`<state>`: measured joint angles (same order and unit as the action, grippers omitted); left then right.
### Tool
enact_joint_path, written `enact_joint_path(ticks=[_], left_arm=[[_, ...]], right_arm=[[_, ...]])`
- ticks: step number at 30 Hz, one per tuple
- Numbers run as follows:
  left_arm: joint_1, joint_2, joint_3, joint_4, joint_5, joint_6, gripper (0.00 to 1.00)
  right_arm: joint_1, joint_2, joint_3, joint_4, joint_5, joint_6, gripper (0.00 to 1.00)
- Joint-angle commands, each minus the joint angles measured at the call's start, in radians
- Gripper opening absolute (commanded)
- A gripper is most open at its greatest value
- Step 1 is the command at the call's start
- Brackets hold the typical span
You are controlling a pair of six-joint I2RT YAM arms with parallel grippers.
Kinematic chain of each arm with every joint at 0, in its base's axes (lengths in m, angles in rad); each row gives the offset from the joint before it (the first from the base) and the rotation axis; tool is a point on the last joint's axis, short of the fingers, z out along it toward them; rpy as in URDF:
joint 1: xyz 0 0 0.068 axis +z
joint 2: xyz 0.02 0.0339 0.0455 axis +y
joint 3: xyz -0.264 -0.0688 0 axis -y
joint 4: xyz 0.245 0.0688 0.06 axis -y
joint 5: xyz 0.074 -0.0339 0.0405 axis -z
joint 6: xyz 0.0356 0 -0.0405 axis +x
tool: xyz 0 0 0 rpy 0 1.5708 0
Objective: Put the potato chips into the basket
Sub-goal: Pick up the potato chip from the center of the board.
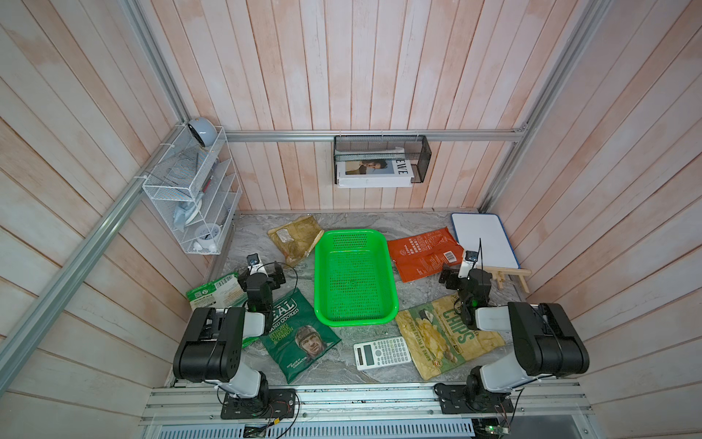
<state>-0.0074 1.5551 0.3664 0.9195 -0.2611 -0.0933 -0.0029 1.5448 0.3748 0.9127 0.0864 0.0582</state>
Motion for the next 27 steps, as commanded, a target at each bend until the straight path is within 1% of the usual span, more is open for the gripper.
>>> enact_joint_path(ticks=[1,3,4,5,7,9,12,13,15,16,18,20,22,23,24,25,26,27], left_arm=[[0.004,0.004,0.011,0.000,0.020,0.008,1.00],[0.003,0.000,0.009,0.005,0.023,0.010,1.00],[0.004,-0.021,0.014,-0.021,0.029,0.011,0.99],[0.004,-0.054,0.024,-0.068,0.028,0.011,0.99],[0.004,-0.123,0.078,-0.225,-0.005,-0.001,0.99],[0.002,-0.174,0.138,-0.360,-0.037,-0.008,0.94],[-0.001,-0.246,0.188,-0.455,-0.082,-0.048,0.94],[0.000,-0.268,0.199,-0.473,-0.091,-0.091,0.94],[-0.001,-0.289,0.241,-0.515,-0.084,-0.114,0.94],[-0.001,-0.285,0.288,-0.549,-0.061,-0.122,0.94],[0.000,-0.245,0.399,-0.640,0.029,-0.113,0.93],[-0.002,-0.178,0.533,-0.753,0.152,-0.102,0.91],[-0.006,-0.107,0.648,-0.839,0.257,-0.087,0.90],[-0.010,-0.066,0.700,-0.878,0.301,-0.073,0.90],[-0.015,-0.026,0.753,-0.926,0.300,-0.074,0.89],[-0.018,0.022,0.826,-1.001,0.256,-0.107,0.86],[-0.016,0.078,0.900,-1.085,0.207,-0.167,0.84],[-0.011,0.127,0.966,-1.162,0.188,-0.224,0.83]], right_arm=[[-0.003,0.015,-0.001,0.015,-0.010,-0.001,0.98],[-0.003,0.014,-0.002,0.015,-0.011,-0.001,0.98],[-0.005,0.013,-0.005,0.020,-0.011,-0.002,0.98],[-0.003,0.007,-0.007,0.025,-0.006,-0.001,0.96],[-0.002,-0.036,-0.007,-0.008,0.023,0.009,0.95],[0.009,-0.109,0.008,-0.097,0.072,0.009,0.92],[0.065,-0.232,0.051,-0.261,0.180,-0.010,0.89],[0.097,-0.273,0.082,-0.340,0.218,-0.008,0.88],[0.161,-0.328,0.173,-0.539,0.247,-0.007,0.87],[0.198,-0.342,0.232,-0.644,0.278,0.008,0.87],[0.261,-0.347,0.358,-0.881,0.362,0.093,0.87],[0.300,-0.338,0.475,-1.146,0.419,0.271,0.85],[0.314,-0.333,0.556,-1.355,0.393,0.450,0.83],[0.322,-0.331,0.575,-1.417,0.362,0.507,0.83],[0.331,-0.330,0.585,-1.464,0.343,0.543,0.83],[0.345,-0.330,0.593,-1.495,0.334,0.573,0.83],[0.355,-0.330,0.598,-1.510,0.322,0.594,0.84],[0.361,-0.330,0.601,-1.509,0.312,0.607,0.84]])
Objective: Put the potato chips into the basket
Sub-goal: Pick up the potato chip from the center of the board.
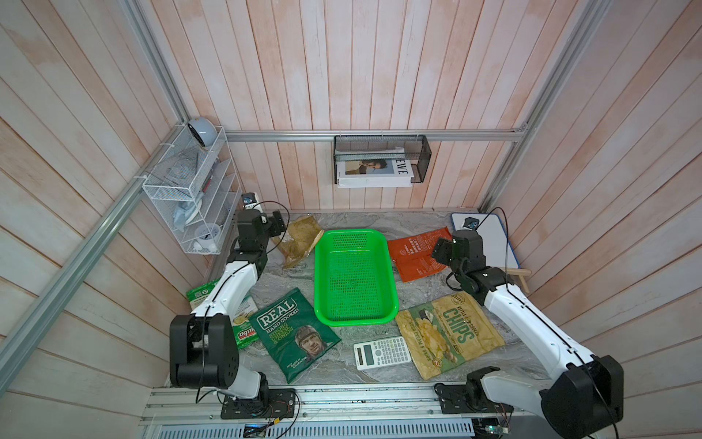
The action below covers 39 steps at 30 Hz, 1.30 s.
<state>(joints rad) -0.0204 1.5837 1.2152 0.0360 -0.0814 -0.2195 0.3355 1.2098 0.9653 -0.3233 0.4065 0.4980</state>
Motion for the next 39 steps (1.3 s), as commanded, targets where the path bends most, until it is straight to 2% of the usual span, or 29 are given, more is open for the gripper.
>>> enact_joint_path(ticks=[1,5,9,12,18,21,23,25,27,30,35,39], left_arm=[[0.010,0.156,0.196,-0.372,0.011,-0.159,0.83],[0.003,0.344,0.423,-0.636,0.067,-0.241,0.81],[-0.016,0.449,0.511,-0.749,-0.022,-0.226,0.81],[-0.016,0.511,0.528,-0.767,-0.047,-0.214,0.76],[-0.006,0.618,0.576,-0.802,0.011,-0.199,0.56],[0.002,0.631,0.568,-0.797,0.019,-0.189,0.28],[0.012,0.626,0.570,-0.794,0.029,-0.186,0.09],[0.017,0.610,0.570,-0.786,0.033,-0.187,0.07],[0.019,0.576,0.568,-0.765,0.037,-0.184,0.00],[0.018,0.504,0.557,-0.713,0.062,-0.181,0.00],[-0.010,0.306,0.460,-0.535,0.088,-0.160,0.00],[-0.040,0.202,0.435,-0.489,0.118,-0.125,0.00]], right_arm=[[0.027,0.005,0.010,-0.258,-0.017,0.174,0.83],[0.036,0.030,0.034,-0.223,-0.033,0.171,0.83],[0.037,0.059,0.059,-0.215,-0.041,0.146,0.83],[0.037,0.059,0.058,-0.204,-0.038,0.133,0.83],[0.037,0.044,0.043,-0.188,-0.034,0.130,0.83],[0.036,0.028,0.028,-0.185,-0.032,0.144,0.83],[0.037,0.015,0.016,-0.180,-0.034,0.153,0.83],[0.038,0.008,0.013,-0.176,-0.034,0.161,0.83],[0.039,0.007,0.016,-0.171,-0.035,0.165,0.83],[0.042,0.012,0.023,-0.159,-0.037,0.162,0.83],[0.049,0.029,0.038,-0.137,-0.041,0.153,0.83],[0.053,0.034,0.037,-0.109,-0.041,0.148,0.82]])
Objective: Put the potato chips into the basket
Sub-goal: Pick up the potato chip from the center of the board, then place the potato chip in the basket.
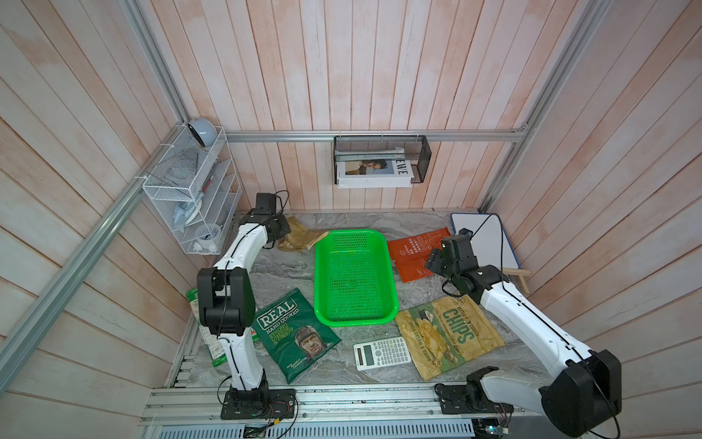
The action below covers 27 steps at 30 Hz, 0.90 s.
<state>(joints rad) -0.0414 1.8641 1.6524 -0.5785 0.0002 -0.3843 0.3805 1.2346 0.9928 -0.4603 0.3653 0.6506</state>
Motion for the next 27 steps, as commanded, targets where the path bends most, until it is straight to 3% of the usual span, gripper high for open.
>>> enact_joint_path(ticks=[1,6,12,17,22,27], left_arm=[[-0.024,-0.098,0.001,0.123,0.047,0.045,0.00],[-0.056,-0.204,-0.038,0.169,0.078,0.084,0.00],[-0.103,-0.371,-0.170,0.330,0.223,0.116,0.00],[-0.198,-0.494,-0.279,0.384,0.326,0.176,0.00],[-0.283,-0.564,-0.459,0.530,0.424,0.091,0.00],[-0.368,-0.507,-0.566,0.651,0.448,0.037,0.00]], right_arm=[[0.008,0.009,0.010,0.033,0.000,-0.006,0.82],[0.014,-0.006,0.005,0.051,0.004,-0.020,0.82],[0.014,-0.027,-0.034,0.084,0.019,-0.030,0.82],[0.014,-0.054,-0.078,0.099,0.024,-0.026,0.82],[0.012,-0.105,-0.150,0.134,0.055,-0.019,0.82],[0.008,-0.178,-0.232,0.176,0.100,-0.012,0.82]])
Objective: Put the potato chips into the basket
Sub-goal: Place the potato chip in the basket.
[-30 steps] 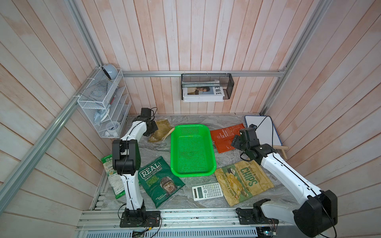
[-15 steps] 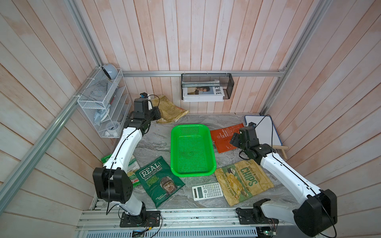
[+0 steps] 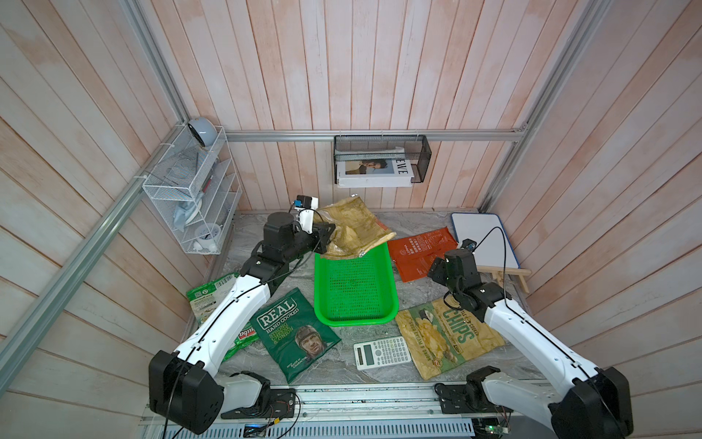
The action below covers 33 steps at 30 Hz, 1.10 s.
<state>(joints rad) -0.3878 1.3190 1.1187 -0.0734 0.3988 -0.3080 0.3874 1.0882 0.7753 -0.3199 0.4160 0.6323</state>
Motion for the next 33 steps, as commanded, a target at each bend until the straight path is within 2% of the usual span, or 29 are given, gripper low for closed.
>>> enact_joint_path(ticks=[1,3,10,16,25,26,27,29,30,31,33], left_arm=[[-0.027,0.066,-0.036,0.152,0.069,-0.047,0.00],[-0.028,0.122,-0.030,0.155,0.118,-0.058,0.00],[-0.031,0.240,-0.041,0.163,0.152,-0.016,0.00],[-0.033,0.262,-0.043,0.132,0.089,0.048,0.00],[-0.033,0.313,-0.024,0.011,-0.072,0.155,0.00],[-0.033,0.321,-0.020,-0.005,-0.094,0.155,0.16],[-0.033,0.330,-0.010,-0.026,-0.119,0.156,0.46],[-0.033,0.347,0.015,-0.070,-0.140,0.155,0.71],[-0.033,0.351,0.023,-0.081,-0.143,0.153,0.79],[-0.034,0.350,0.024,-0.082,-0.142,0.150,0.82],[-0.034,0.339,0.023,-0.076,-0.143,0.152,0.82]], right_arm=[[-0.002,-0.039,-0.009,0.032,0.043,-0.005,0.83],[-0.002,-0.049,0.010,0.017,0.037,-0.025,0.83],[-0.001,-0.104,-0.021,-0.002,0.043,-0.007,0.84],[-0.001,-0.121,-0.062,0.010,0.032,0.047,0.84],[-0.002,-0.122,-0.059,0.002,0.039,0.031,0.84],[-0.002,-0.121,-0.059,0.002,0.041,0.028,0.84],[-0.002,-0.120,-0.058,0.002,0.040,0.025,0.84],[-0.003,-0.121,-0.056,-0.001,0.041,0.021,0.84],[-0.002,-0.122,-0.058,-0.002,0.041,0.020,0.84],[-0.001,-0.123,-0.057,-0.004,0.041,0.018,0.84],[-0.002,-0.121,-0.059,-0.006,0.034,0.018,0.84]])
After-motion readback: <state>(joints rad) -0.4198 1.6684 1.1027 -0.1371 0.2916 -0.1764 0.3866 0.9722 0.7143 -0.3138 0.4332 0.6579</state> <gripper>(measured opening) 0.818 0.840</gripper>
